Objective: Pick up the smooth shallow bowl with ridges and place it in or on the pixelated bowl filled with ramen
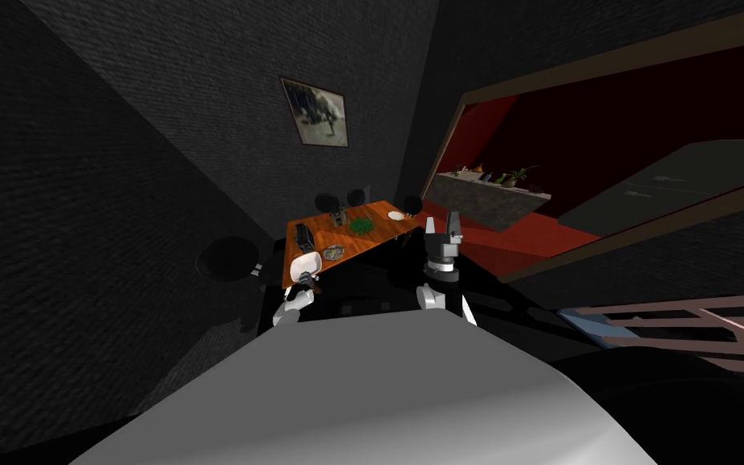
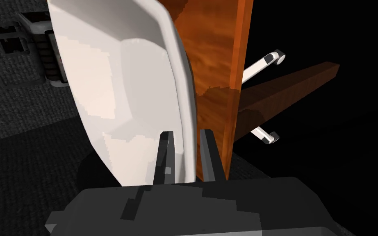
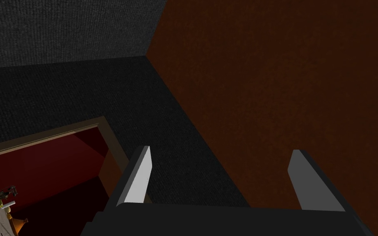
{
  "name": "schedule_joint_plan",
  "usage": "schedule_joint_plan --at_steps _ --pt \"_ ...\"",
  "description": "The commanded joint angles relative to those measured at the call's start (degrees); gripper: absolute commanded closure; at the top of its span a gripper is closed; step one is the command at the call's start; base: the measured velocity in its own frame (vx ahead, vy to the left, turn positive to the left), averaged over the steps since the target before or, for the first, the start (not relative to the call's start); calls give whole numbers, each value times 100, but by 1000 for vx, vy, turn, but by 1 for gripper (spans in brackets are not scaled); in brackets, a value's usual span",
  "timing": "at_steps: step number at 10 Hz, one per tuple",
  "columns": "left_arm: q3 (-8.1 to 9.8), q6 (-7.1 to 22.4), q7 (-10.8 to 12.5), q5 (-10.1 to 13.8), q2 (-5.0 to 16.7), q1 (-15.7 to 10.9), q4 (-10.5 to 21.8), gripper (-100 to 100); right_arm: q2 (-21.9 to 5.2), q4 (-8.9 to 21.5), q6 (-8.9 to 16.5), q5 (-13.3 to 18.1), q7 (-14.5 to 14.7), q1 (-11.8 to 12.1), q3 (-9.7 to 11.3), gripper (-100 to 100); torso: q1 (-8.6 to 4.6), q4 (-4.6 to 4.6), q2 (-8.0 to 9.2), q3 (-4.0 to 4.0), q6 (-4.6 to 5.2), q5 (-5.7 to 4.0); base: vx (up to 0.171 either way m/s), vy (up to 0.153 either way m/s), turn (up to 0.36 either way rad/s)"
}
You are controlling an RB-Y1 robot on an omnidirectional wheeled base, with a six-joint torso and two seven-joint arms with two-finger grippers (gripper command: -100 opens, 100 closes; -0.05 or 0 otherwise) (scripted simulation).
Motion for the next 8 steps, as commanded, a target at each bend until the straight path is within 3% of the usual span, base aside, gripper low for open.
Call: schedule_joint_plan --at_steps 1,4,8 --pt "30 190 -20 63 -14 -111 -193 100 0 0 0 0 0 0 0 0 0 0 0 0 0 0 -133 -142 48" --pt "80 409 -55 175 -24 -387 -302 100 0 0 0 0 0 0 0 0 -4 5 -6 1 3 -1 -110 -118 50" --pt "121 581 -85 268 -53 -646 -349 100 -1 0 0 0 0 1 0 0 6 8 -16 -3 1 0 -61 -73 41"
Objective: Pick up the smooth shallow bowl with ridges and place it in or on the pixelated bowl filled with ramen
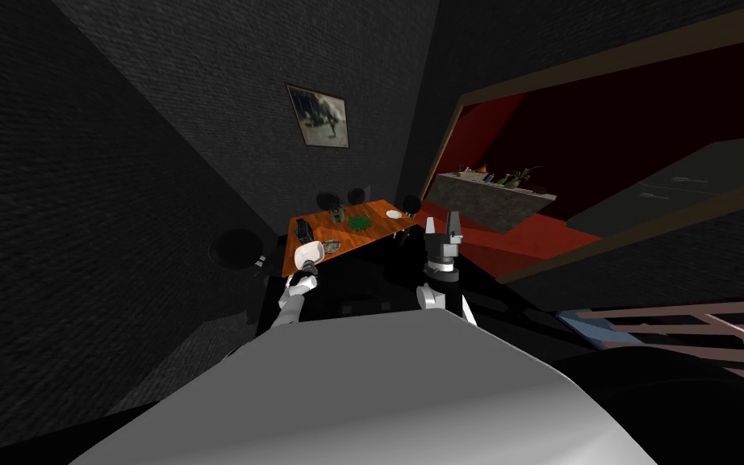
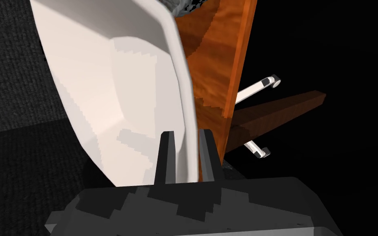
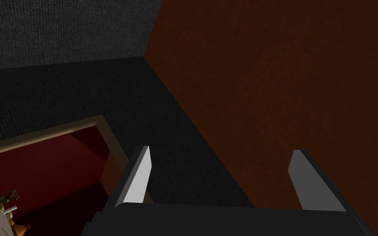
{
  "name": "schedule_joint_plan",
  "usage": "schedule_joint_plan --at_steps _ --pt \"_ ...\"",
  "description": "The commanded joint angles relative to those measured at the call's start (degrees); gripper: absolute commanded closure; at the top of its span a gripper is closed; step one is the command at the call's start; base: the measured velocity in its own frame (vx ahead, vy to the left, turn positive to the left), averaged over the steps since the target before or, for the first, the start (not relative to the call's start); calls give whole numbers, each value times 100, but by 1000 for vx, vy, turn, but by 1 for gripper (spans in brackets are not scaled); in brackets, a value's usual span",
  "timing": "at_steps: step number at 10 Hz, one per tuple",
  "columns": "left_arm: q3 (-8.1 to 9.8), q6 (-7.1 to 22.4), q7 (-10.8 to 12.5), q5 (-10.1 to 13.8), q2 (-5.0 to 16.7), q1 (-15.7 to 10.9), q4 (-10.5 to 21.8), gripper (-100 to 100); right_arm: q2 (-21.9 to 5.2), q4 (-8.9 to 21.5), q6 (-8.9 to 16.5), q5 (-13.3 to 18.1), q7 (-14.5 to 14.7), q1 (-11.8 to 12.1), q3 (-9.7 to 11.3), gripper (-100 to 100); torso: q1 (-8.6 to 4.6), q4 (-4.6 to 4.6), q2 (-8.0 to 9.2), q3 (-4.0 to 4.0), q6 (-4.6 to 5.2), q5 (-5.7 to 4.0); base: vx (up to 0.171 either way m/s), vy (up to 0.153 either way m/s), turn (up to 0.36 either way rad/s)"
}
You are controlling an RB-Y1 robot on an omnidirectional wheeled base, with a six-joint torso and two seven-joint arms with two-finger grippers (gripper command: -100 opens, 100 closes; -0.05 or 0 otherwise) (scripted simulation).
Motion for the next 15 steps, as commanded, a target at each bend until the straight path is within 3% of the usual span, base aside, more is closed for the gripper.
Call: schedule_joint_plan --at_steps 1,6,15 --pt "-32 -88 36 40 66 -88 183 100 0 0 0 0 0 0 0 0 0 0 0 0 0 0 -14 -19 -11" --pt "1 278 -48 151 77 -669 499 100 0 0 0 0 0 1 0 0 -1 -1 -18 -9 3 0 -18 -62 57" --pt "-18 1101 -332 20 593 -1703 1700 100 -1 0 -1 0 0 2 -1 0 7 -24 -85 -52 8 -3 96 -55 32"
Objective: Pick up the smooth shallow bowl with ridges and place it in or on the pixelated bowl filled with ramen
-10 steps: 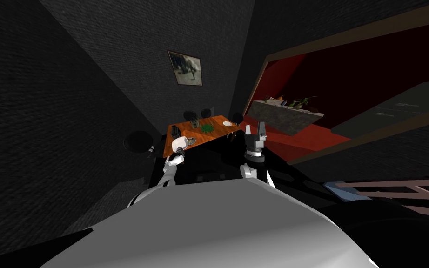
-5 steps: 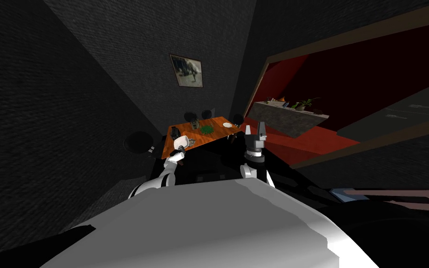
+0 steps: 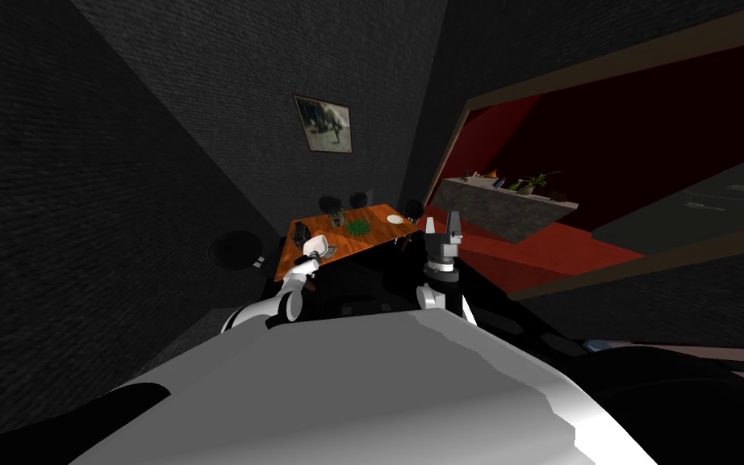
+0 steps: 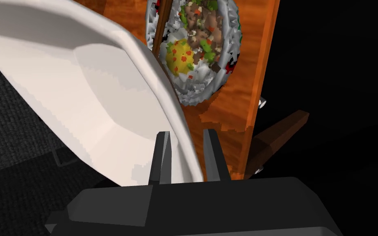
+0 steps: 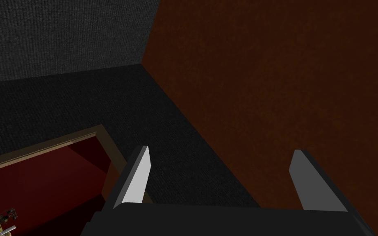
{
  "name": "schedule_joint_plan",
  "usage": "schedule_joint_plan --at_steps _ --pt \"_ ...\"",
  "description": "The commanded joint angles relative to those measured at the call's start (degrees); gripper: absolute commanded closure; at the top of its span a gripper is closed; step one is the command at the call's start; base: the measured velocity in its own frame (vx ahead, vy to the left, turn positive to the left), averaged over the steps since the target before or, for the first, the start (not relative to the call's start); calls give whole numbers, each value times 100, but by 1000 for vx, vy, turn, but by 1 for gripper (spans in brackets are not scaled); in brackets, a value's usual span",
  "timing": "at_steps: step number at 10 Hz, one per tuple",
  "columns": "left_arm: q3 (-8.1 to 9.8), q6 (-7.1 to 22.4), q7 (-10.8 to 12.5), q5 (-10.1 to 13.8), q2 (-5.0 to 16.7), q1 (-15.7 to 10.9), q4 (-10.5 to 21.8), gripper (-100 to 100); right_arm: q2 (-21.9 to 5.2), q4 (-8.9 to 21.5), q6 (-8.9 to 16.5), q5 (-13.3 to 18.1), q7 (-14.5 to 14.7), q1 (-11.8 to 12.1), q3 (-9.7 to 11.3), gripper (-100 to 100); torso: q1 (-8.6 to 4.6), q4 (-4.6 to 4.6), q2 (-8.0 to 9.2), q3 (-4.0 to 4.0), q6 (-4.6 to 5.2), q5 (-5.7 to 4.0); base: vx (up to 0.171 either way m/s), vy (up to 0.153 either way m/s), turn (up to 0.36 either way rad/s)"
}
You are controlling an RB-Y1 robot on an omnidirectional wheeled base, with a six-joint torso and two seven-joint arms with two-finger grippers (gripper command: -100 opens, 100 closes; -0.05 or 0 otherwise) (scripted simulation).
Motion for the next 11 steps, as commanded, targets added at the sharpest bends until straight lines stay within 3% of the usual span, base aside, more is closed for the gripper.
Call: schedule_joint_plan --at_steps 1,5,6,7,11 --pt "-7 148 -61 -36 74 -154 197 100 0 0 0 0 0 0 0 0 0 0 0 0 0 0 101 -53 14" --pt "-11 411 -167 -116 243 -465 601 100 0 0 0 0 0 0 0 0 1 -3 7 2 0 -4 97 -34 12" --pt "-7 374 -141 -108 205 -402 503 100 0 0 0 0 0 0 0 0 1 -2 5 1 0 -6 47 -14 2" --pt "-6 391 -145 -111 210 -412 509 -100 0 0 0 0 0 -1 0 0 6 -2 21 9 -2 -4 9 -3 -1" --pt "-6 389 -144 -110 209 -413 508 -100 0 0 0 0 0 -1 0 0 12 4 46 24 -2 -3 0 0 0"
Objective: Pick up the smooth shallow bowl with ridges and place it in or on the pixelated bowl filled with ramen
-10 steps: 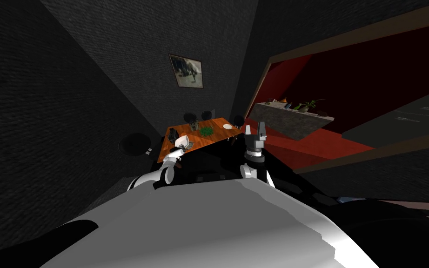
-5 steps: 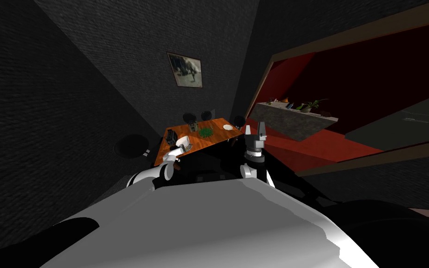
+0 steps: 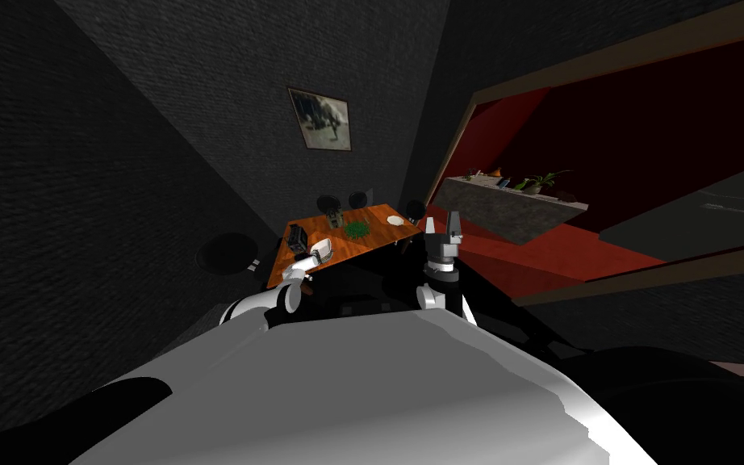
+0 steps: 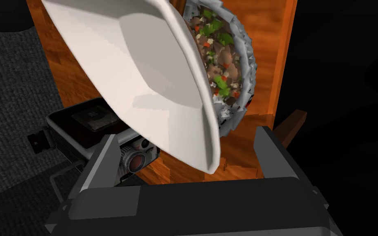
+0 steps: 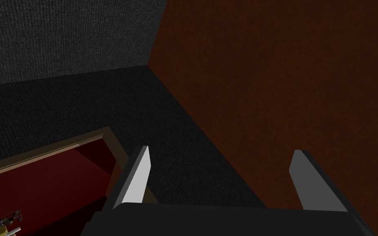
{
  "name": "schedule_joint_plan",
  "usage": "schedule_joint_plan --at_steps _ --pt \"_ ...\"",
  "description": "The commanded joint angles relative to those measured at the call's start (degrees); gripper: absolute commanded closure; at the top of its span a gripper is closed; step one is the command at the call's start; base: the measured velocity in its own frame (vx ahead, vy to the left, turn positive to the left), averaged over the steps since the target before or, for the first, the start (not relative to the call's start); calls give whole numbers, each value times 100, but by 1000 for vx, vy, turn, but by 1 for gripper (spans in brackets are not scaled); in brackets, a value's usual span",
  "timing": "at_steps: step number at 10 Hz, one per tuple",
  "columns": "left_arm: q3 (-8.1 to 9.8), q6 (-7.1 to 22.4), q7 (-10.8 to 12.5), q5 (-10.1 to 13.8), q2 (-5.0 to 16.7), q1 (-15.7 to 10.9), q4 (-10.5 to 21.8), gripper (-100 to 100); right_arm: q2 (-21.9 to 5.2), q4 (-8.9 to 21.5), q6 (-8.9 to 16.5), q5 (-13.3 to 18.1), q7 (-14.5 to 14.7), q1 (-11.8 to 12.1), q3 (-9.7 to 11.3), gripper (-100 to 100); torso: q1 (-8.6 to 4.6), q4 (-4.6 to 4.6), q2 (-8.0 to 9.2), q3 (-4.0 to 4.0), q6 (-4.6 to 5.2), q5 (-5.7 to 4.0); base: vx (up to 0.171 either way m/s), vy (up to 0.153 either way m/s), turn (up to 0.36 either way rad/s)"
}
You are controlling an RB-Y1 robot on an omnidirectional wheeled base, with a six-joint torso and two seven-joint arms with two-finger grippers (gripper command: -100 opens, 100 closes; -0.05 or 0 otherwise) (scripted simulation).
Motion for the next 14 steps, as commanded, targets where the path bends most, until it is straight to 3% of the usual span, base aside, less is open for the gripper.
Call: schedule_joint_plan --at_steps 1,2,8,9,10,14 --pt "0 0 0 0 0 0 0 0 0 0 0 0 0 0 0 0 0 0 0 0 0 0 0 0 0" --pt "49 163 -25 4 57 -91 -32 -100 0 0 0 0 0 0 0 0 0 0 0 0 0 0 -14 -9 -1" --pt "219 732 -115 19 256 -407 -143 -100 0 0 0 0 0 0 0 0 -8 3 11 7 0 -2 -33 -19 0" --pt "208 718 -62 -49 198 -330 -262 -100 0 0 0 0 0 0 0 0 -6 3 10 6 0 -1 -10 -4 0" --pt "213 770 -44 -61 195 -325 -296 0 0 0 0 0 0 0 0 0 -2 1 6 4 0 0 0 0 0" --pt "212 765 -46 -60 195 -325 -292 0 0 0 0 0 0 0 0 0 0 0 0 0 0 0 0 0 0"
